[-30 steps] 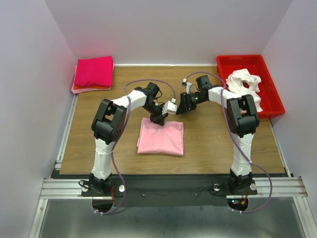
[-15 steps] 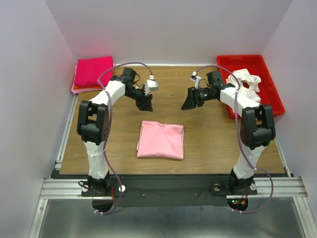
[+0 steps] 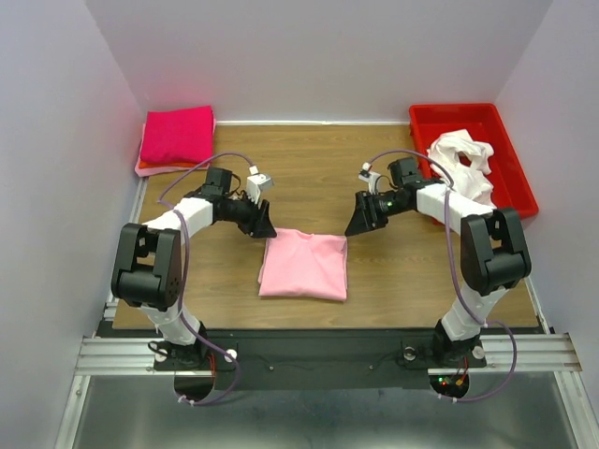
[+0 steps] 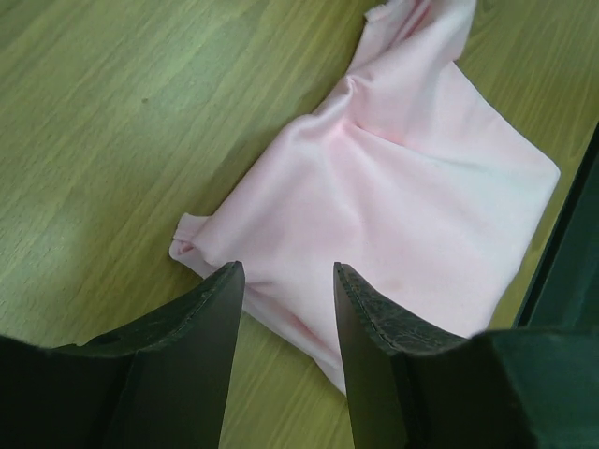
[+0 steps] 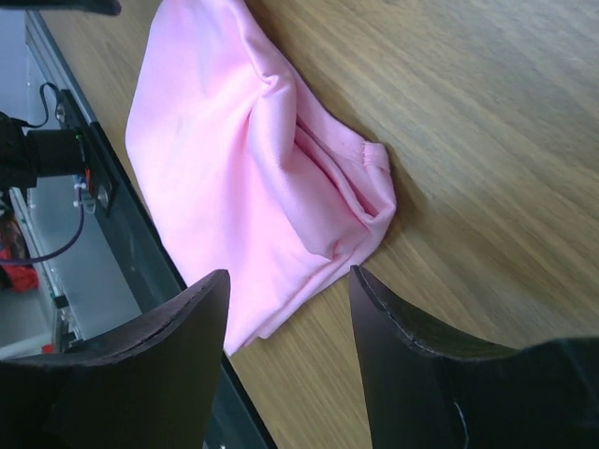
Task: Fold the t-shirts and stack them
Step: Fold the tshirt
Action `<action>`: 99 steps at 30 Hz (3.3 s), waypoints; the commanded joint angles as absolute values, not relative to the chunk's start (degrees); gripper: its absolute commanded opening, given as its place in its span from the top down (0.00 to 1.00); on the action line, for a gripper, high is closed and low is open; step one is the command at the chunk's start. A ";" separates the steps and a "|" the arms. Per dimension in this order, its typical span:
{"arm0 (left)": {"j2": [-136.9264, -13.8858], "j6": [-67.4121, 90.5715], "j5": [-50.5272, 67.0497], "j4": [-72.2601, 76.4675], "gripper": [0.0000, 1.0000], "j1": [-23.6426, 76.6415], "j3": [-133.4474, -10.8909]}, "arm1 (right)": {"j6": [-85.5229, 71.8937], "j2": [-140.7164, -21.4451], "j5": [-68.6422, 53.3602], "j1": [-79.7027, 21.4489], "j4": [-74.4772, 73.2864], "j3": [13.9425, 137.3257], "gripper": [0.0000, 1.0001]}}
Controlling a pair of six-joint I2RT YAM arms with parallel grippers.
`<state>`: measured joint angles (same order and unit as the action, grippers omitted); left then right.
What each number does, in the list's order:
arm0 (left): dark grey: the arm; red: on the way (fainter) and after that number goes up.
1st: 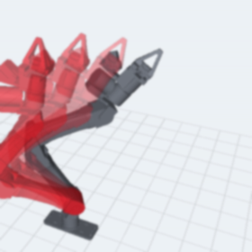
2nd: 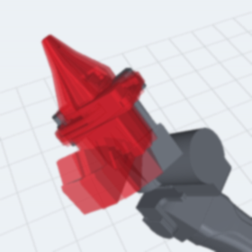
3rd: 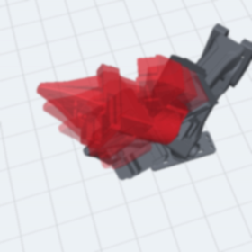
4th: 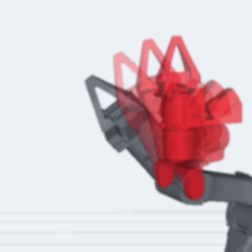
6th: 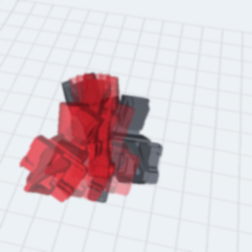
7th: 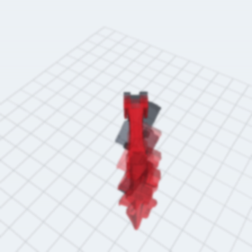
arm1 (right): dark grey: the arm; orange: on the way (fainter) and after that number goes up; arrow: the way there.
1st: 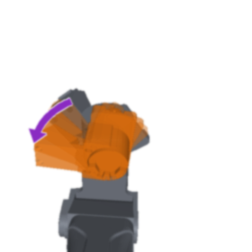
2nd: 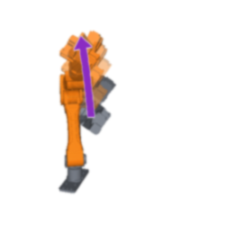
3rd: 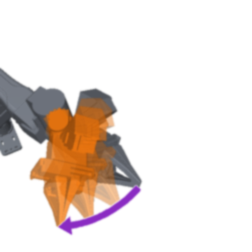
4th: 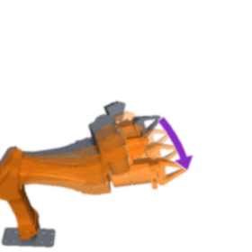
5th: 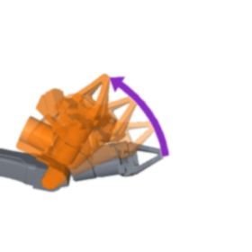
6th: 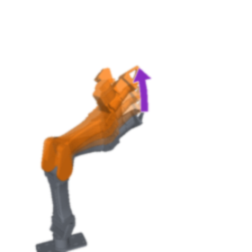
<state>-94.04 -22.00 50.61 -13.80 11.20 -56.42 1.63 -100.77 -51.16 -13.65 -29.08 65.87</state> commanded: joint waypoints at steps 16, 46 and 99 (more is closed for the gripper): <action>-96.94 -12.13 48.51 -5.18 0.49 9.75 -55.47 | 2.11 -101.78 -45.88 -20.04 -26.28 64.34 0.49; -97.47 -12.39 53.00 -6.06 0.67 9.67 -51.94 | 0.88 -101.87 -42.10 -22.68 -24.17 63.28 0.78; -92.02 -1.34 62.84 8.68 0.64 3.69 -56.36 | -7.01 -99.92 -45.76 -15.73 -17.70 73.92 0.38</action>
